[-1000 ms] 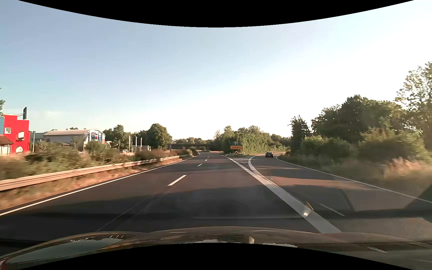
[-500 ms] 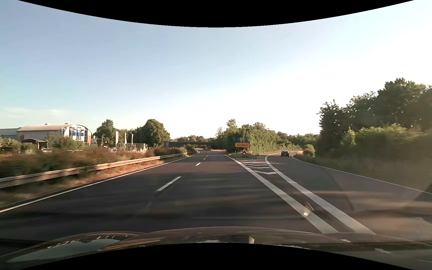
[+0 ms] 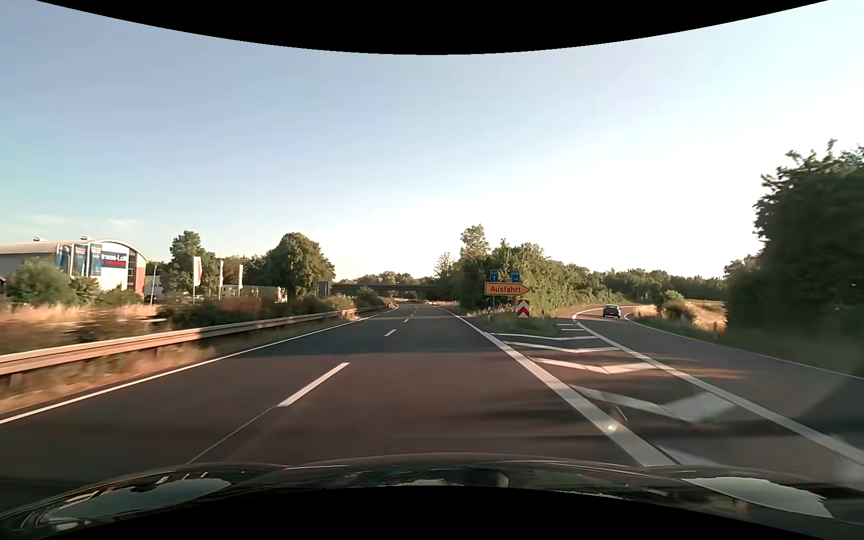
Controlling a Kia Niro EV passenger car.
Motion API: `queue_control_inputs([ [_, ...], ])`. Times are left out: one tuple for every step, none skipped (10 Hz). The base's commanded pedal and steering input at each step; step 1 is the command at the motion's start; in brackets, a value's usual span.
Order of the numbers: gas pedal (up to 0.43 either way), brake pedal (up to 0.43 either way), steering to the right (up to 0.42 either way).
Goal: Follow the waypoints while adhering to traffic rules and regulations
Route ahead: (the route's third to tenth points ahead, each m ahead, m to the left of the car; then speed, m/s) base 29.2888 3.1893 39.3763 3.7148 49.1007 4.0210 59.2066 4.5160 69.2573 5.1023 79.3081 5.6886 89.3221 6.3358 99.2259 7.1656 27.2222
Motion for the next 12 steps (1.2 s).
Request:
queue_control_inputs([
  [0.169, 0.0, -0.005],
  [0.169, 0.0, -0.005],
  [0.169, 0.0, -0.005],
  [0.169, 0.0, -0.005],
  [0.169, 0.0, -0.005],
  [0.169, 0.0, -0.005],
  [0.169, 0.0, -0.005],
  [0.169, 0.0, -0.005],
  [0.169, 0.0, -0.005],
  [0.169, 0.0, -0.005],
  [0.169, 0.0, -0.006],
  [0.169, 0.0, -0.006],
])
